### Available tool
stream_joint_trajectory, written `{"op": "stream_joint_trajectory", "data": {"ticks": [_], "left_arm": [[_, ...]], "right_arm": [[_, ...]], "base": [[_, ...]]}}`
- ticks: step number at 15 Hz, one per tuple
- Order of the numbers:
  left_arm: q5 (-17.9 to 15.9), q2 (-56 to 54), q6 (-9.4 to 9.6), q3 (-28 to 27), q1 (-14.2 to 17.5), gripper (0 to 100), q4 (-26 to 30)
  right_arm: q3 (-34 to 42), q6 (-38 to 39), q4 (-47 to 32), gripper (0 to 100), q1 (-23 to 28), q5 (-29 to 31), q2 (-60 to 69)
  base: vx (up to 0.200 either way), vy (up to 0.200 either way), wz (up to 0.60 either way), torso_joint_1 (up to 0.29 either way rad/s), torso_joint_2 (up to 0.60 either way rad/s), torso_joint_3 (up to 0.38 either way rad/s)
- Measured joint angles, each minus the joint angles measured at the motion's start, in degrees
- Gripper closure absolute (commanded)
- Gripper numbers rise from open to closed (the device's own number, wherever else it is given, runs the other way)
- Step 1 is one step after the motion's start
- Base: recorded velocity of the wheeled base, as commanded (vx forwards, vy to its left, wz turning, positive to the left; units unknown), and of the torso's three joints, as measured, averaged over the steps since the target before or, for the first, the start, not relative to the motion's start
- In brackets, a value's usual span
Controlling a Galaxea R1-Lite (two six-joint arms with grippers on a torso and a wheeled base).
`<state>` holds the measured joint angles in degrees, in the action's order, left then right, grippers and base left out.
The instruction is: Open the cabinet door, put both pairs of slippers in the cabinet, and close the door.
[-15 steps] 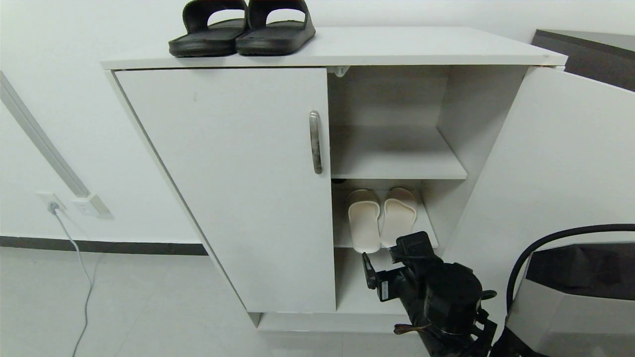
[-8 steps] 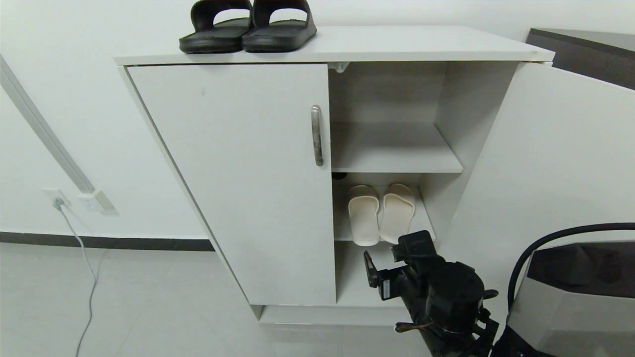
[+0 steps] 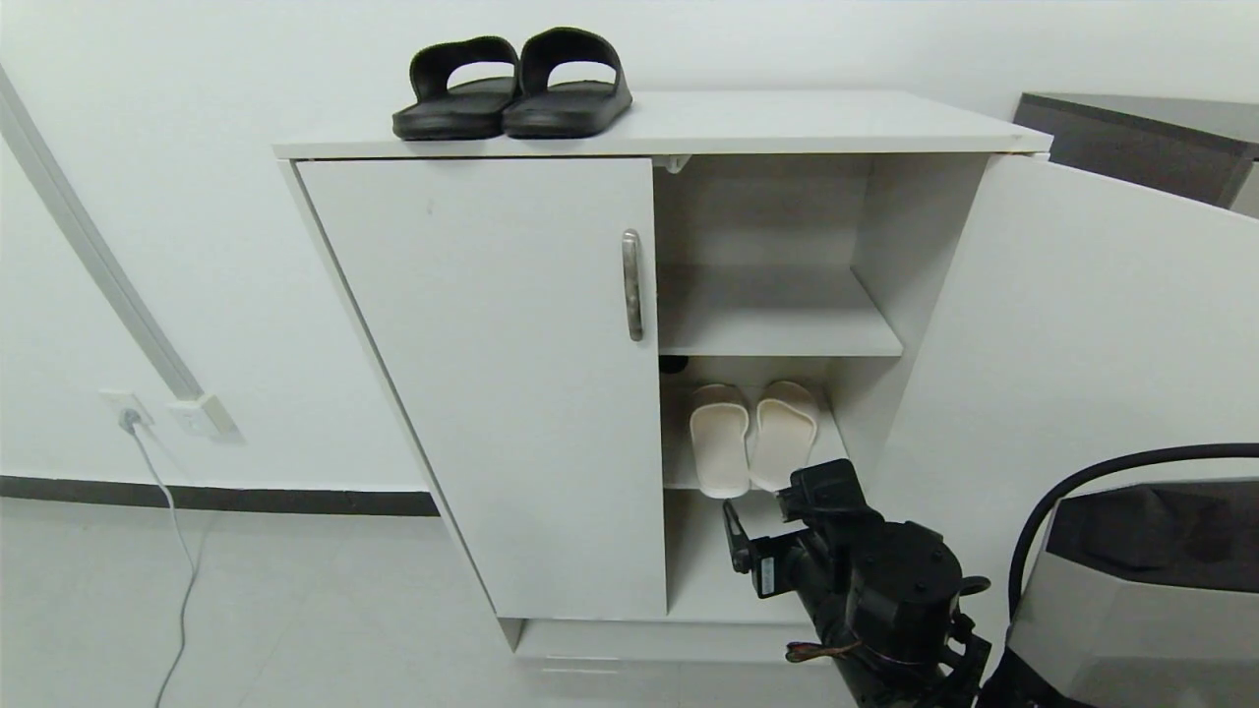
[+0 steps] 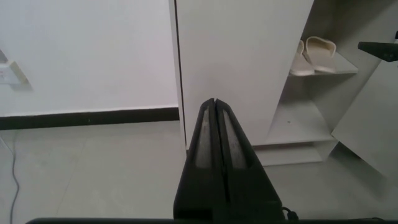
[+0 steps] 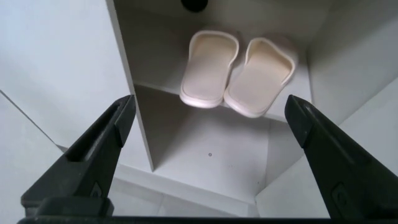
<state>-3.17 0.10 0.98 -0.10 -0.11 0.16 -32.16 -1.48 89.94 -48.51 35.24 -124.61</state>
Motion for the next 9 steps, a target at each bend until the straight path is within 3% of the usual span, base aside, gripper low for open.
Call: {"op": "stream_joint_trajectory", "data": {"ticks": [3,9], "left_arm": [[0.0,0.0,0.06,0.0,0.0,100,0.0],[0.0,0.0,0.0,0.0,0.0,100,0.0]], "right_arm": [[0.0,0.0,0.0,0,0.0,0.0,0.0],[0.0,0.0,0.0,0,0.1,0.0,-0.4]], "base": [[0.0,0.0,0.0,-0.002,0.0,0.146],[0.0,0.0,0.0,0.0,0.0,0.0]]}}
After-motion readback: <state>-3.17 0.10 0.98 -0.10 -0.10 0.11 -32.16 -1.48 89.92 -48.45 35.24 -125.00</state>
